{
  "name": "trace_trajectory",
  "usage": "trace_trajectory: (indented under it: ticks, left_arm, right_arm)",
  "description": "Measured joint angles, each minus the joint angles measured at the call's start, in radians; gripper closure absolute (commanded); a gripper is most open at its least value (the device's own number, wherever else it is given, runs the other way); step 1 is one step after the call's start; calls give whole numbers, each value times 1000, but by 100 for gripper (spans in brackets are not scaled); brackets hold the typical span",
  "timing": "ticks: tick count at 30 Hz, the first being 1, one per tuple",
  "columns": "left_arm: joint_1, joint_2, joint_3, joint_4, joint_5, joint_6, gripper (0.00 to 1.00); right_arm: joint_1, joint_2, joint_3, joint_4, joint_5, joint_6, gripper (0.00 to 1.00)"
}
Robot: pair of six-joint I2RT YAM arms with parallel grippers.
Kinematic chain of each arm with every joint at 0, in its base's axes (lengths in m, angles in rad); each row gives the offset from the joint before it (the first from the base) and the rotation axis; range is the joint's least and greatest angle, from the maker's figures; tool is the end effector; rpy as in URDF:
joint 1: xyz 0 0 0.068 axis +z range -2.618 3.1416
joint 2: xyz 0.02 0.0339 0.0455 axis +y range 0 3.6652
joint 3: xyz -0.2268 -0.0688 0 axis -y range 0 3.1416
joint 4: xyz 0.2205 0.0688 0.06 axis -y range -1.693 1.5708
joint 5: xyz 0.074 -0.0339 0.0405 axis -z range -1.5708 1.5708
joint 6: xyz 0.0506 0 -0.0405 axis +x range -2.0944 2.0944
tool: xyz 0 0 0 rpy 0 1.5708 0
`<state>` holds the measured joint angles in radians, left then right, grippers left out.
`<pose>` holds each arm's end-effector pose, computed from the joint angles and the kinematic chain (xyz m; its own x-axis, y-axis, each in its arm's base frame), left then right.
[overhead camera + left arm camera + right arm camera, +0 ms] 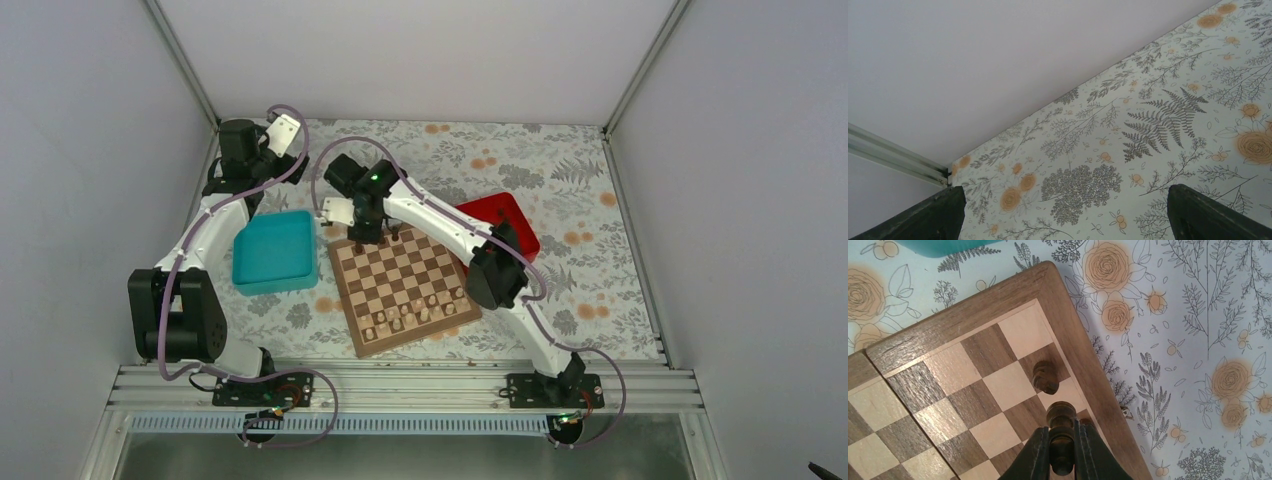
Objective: Set up the chess pieces on the board
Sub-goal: Place the chess piece on the chessboard.
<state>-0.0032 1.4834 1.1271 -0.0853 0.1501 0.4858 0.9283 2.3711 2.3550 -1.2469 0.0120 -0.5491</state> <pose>0.3399 -0.0087 0.2657 -0.3133 0.4627 -0.8293 0.3219 0.8733 0.3656 0.2653 0.3534 0.2092 -0.0704 -0.9650 -0.2525 -0.9790 0.1153 -0.1679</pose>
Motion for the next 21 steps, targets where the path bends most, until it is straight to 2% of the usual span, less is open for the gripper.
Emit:
trace_trajectory:
  ticks: [21]
  left_arm:
    - [0, 0, 0, 0, 0, 0, 0]
  right_arm:
    - [-14, 21, -46, 21, -4, -16, 91]
